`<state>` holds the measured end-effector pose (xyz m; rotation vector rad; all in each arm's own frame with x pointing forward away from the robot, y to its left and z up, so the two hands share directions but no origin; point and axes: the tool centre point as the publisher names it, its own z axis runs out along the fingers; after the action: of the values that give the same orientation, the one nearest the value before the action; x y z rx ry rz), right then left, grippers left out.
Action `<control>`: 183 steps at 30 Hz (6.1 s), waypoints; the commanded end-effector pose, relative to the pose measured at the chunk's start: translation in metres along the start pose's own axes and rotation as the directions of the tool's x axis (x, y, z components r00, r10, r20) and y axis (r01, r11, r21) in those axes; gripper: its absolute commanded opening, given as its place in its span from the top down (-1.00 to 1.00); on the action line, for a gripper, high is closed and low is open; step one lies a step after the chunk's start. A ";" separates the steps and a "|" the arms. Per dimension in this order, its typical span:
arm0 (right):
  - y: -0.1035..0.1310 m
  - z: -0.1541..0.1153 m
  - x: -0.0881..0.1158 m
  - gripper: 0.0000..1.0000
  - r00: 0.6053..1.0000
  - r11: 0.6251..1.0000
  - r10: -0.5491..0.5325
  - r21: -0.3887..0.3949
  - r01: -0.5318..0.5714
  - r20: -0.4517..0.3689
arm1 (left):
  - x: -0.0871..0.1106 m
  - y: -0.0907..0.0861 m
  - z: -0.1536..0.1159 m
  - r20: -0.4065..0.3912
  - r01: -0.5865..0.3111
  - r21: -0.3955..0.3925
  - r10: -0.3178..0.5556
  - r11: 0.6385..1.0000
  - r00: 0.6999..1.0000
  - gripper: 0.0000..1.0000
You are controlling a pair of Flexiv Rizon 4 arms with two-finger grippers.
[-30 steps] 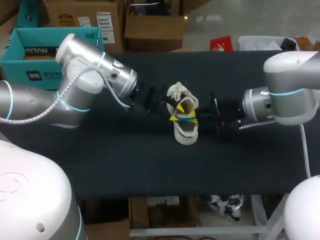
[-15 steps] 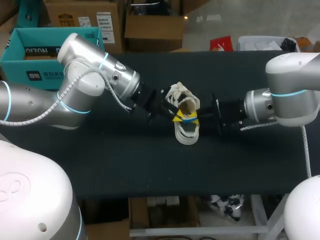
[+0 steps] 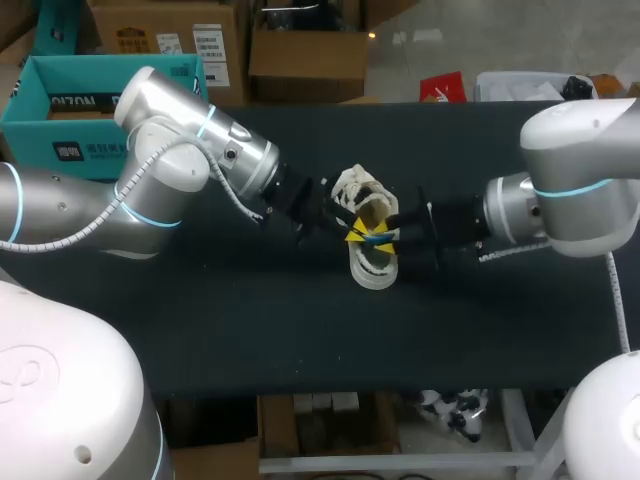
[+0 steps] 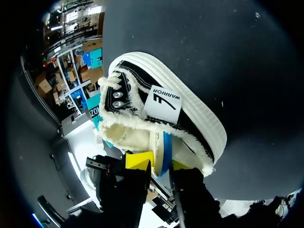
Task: Open the shoe tongue, take the insole out of the shoe, put the insole back into the shoe, and pack the shoe into the shoebox
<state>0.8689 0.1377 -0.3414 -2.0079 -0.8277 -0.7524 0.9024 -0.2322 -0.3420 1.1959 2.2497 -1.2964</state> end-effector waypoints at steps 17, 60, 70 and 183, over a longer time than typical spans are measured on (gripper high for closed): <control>0.023 0.014 -0.009 1.00 1.000 0.999 0.028 0.021 -0.028 0.004 | -0.004 0.016 0.001 0.015 0.054 -0.012 -0.054 0.998 0.998 0.84; -0.034 -0.011 -0.004 1.00 0.990 0.989 -0.051 -0.129 0.068 0.131 | -0.008 -0.022 -0.096 -0.034 0.602 -0.312 -0.642 0.735 0.766 -1.00; -0.004 0.025 -0.008 1.00 0.973 0.987 -0.131 -0.065 0.145 0.189 | -0.009 -0.020 -0.097 0.010 0.687 -0.318 -0.723 0.653 0.691 -1.00; 0.062 -0.159 -0.006 -1.00 0.008 0.213 -0.966 0.784 0.583 0.257 | -0.002 0.007 -0.025 0.664 0.795 0.134 -0.542 -0.592 -0.515 -1.00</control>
<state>0.8753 -0.0277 -0.2983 -1.1527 -2.6163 -0.3260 0.9088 -0.2053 -0.3261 -2.0203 2.4501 -0.5444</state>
